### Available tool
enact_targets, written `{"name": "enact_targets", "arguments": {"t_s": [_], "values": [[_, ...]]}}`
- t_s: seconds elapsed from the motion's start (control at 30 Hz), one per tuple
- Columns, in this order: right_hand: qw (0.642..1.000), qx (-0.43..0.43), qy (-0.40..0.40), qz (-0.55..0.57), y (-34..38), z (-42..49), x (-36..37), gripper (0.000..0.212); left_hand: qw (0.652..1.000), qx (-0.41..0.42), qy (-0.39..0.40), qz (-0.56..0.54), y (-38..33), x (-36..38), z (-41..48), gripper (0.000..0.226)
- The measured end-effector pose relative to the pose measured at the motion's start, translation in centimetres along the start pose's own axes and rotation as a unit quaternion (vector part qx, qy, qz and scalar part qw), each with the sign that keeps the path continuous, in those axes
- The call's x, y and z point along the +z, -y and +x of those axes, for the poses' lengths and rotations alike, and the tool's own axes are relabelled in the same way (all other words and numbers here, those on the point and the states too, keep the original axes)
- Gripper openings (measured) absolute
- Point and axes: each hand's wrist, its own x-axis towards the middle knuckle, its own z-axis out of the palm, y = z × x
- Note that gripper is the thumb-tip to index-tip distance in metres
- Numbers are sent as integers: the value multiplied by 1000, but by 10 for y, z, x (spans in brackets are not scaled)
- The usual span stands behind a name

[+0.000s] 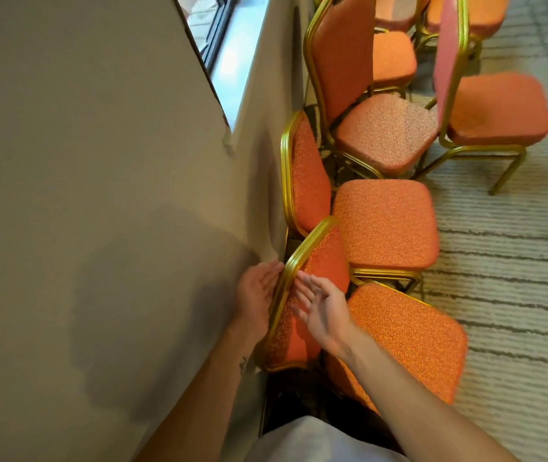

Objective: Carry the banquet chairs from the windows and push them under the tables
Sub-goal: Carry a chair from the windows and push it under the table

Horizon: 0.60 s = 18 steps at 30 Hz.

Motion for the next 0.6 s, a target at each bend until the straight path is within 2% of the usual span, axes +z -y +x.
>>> {"name": "enact_targets", "arguments": {"t_s": [0.1, 0.27, 0.4, 0.6], "values": [[1000, -7, -12, 18, 0, -5, -5, 66, 1000, -2, 5, 17, -2, 3, -8, 49], [999, -19, -30, 38, -6, -23, -17, 51, 999, 8, 18, 42, 4, 5, -25, 51], [995, -69, -45, 50, -1, -50, -32, 49, 995, 15, 58, 73, 15, 20, -40, 51], [983, -155, -75, 59, 4, -92, -59, 58, 981, -3, 148, 122, 29, 46, -60, 44]]}}
